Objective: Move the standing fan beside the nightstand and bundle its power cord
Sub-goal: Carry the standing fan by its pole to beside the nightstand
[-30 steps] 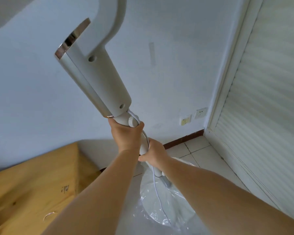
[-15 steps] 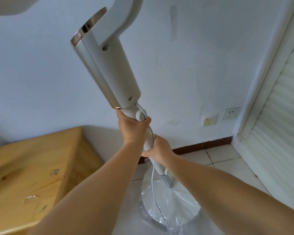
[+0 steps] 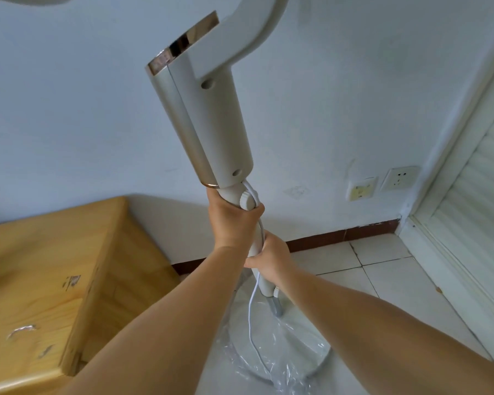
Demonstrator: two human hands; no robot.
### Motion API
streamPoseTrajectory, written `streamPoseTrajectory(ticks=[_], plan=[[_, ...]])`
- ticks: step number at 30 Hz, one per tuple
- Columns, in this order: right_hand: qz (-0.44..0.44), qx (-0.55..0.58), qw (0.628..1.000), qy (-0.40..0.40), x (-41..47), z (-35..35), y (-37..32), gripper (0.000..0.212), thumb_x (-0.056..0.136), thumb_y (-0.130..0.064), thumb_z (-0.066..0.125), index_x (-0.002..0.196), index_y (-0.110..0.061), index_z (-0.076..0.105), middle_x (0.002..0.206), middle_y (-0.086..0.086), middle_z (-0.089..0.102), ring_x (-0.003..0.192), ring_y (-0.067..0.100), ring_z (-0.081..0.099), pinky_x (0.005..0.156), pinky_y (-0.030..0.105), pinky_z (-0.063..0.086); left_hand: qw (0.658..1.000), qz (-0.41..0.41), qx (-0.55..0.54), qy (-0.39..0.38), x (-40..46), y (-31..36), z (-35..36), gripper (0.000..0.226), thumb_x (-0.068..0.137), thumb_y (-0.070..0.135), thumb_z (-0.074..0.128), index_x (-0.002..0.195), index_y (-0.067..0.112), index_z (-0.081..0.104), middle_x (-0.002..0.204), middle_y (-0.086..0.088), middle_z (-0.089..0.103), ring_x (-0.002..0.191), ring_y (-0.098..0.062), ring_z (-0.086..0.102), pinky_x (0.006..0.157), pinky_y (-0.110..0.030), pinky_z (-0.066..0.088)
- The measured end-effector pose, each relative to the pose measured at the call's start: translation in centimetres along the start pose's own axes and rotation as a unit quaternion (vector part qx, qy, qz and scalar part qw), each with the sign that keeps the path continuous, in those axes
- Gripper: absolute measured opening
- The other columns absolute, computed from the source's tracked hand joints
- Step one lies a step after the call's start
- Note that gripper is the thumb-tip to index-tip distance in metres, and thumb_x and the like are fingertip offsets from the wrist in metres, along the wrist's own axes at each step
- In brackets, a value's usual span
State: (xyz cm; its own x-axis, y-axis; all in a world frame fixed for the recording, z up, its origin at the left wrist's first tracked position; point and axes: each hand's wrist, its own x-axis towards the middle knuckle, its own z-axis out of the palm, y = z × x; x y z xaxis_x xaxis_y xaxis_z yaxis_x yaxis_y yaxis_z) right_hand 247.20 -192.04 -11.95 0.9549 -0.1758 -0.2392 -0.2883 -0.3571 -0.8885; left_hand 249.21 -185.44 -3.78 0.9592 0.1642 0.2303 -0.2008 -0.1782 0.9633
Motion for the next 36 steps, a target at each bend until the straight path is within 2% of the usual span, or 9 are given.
streamPoseTrajectory(ticks=[3,7,12,18,25,31,34,36], plan=[[-0.009,0.001,1.0,-0.001,0.6,0.1,0.6,0.049,0.065,-0.015,0.079,0.107,-0.01,0.056,0.101,0.008,0.067,0.084,0.02,0.058,0.069,0.026,0.041,1.0,0.008,0.009,0.0,0.4,-0.5,0.4,0.055,0.063,0.001,0.073,0.104,0.02,0.042,0.082,0.009,0.054,0.076,-0.012,0.056,0.062,-0.018,0.044],[-0.023,0.001,1.0,0.001,1.2,0.0,1.4,0.05,0.064,-0.017,0.081,0.107,-0.012,0.056,0.096,0.003,0.064,0.081,0.018,0.056,0.06,0.022,0.038,1.0,0.016,0.02,0.007,0.5,-0.8,1.1,0.057,0.062,0.003,0.074,0.106,0.022,0.042,0.083,0.012,0.053,0.075,-0.005,0.054,0.059,-0.015,0.042],[-0.034,-0.016,0.999,-0.01,1.9,-1.1,2.2,0.052,0.062,-0.019,0.082,0.106,-0.012,0.056,0.098,0.004,0.067,0.085,0.02,0.059,0.073,0.029,0.046,0.999,0.03,0.031,0.006,0.0,-1.2,2.4,0.054,0.061,0.004,0.074,0.099,0.023,0.04,0.082,0.007,0.053,0.076,-0.014,0.056,0.06,-0.021,0.047],[-0.046,-0.006,0.998,-0.033,1.7,-2.8,4.0,0.051,0.062,-0.017,0.081,0.106,-0.012,0.056,0.101,0.005,0.067,0.09,0.021,0.061,0.079,0.032,0.049,0.997,0.056,0.043,0.016,-1.6,-1.4,4.4,0.054,0.061,0.004,0.074,0.104,0.015,0.043,0.089,-0.001,0.057,0.081,-0.021,0.055,0.062,-0.021,0.047],[-0.065,-0.043,0.994,-0.078,1.7,-3.5,4.1,0.056,0.068,-0.02,0.078,0.116,-0.01,0.052,0.108,0.008,0.064,0.1,0.028,0.061,0.09,0.042,0.051,0.996,0.048,0.054,0.043,-2.2,-0.9,4.5,0.051,0.066,0.009,0.076,0.1,0.02,0.039,0.082,0.006,0.052,0.071,-0.008,0.053,0.055,-0.018,0.043],[-0.082,-0.123,0.985,-0.088,2.0,-4.4,3.5,0.055,0.07,-0.024,0.076,0.117,-0.01,0.05,0.108,0.008,0.063,0.098,0.027,0.062,0.088,0.041,0.053,0.997,0.047,0.05,0.037,-2.5,-0.8,4.5,0.059,0.062,0.016,0.081,0.102,0.021,0.038,0.082,0.011,0.05,0.07,-0.002,0.053,0.054,-0.016,0.041],[-0.085,-0.121,0.986,-0.077,1.9,-4.7,3.9,0.05,0.072,-0.024,0.075,0.113,-0.01,0.051,0.107,0.006,0.063,0.097,0.025,0.063,0.087,0.04,0.054,0.998,0.055,0.035,0.01,-2.6,-1.1,4.5,0.069,0.059,0.018,0.083,0.109,0.022,0.036,0.088,0.012,0.051,0.077,-0.002,0.055,0.06,-0.02,0.046],[-0.091,-0.137,0.985,-0.051,1.5,-4.5,4.5,0.043,0.075,-0.022,0.072,0.11,-0.009,0.053,0.104,0.008,0.065,0.094,0.025,0.064,0.086,0.04,0.055,0.997,0.061,0.032,-0.021,-3.1,-1.5,4.3,0.081,0.059,0.019,0.084,0.12,0.024,0.031,0.095,0.015,0.049,0.087,-0.006,0.055,0.071,-0.026,0.05]])
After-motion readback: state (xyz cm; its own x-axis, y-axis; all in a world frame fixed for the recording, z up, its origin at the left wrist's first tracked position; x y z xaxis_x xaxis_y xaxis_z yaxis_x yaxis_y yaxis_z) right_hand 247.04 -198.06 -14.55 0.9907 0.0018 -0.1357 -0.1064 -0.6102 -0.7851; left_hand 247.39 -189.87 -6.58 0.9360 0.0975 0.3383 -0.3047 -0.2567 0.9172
